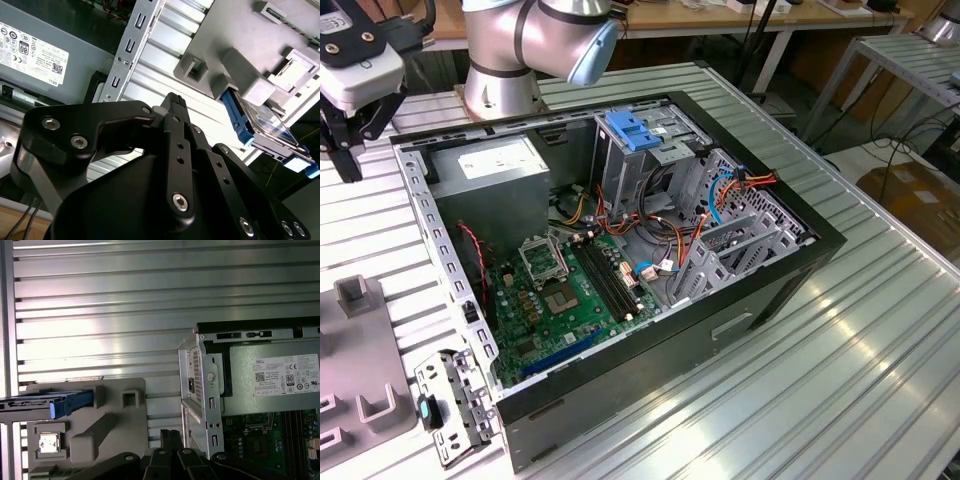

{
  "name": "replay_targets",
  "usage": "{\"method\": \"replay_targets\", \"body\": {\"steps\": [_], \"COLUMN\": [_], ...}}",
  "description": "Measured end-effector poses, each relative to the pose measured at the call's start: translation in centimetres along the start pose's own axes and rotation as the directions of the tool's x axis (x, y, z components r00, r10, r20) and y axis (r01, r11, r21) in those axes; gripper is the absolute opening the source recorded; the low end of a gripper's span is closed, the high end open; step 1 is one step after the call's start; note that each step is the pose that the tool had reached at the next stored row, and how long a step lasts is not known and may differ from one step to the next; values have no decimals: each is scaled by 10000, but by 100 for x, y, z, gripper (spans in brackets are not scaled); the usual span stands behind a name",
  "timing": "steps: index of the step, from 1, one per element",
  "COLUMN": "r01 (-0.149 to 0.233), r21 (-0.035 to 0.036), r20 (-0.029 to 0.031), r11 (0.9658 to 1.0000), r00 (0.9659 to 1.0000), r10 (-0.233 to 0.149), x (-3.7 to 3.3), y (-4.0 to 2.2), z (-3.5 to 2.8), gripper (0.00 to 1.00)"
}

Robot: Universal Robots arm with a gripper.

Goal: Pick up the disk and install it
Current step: 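Reach for the disk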

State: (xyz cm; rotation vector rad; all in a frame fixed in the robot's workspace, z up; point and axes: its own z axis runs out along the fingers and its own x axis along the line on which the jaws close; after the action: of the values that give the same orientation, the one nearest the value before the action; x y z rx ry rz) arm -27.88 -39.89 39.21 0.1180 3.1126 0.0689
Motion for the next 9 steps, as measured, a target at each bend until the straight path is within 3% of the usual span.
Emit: {"method": "replay_targets", "body": {"steps": [9], "r01": [0], "r21": [0], "r20": [1], "r11": [10000], "r00": [10000], "r10": [0], "x": [118], "y": [-9], "z": [-2], "gripper": [11]}}
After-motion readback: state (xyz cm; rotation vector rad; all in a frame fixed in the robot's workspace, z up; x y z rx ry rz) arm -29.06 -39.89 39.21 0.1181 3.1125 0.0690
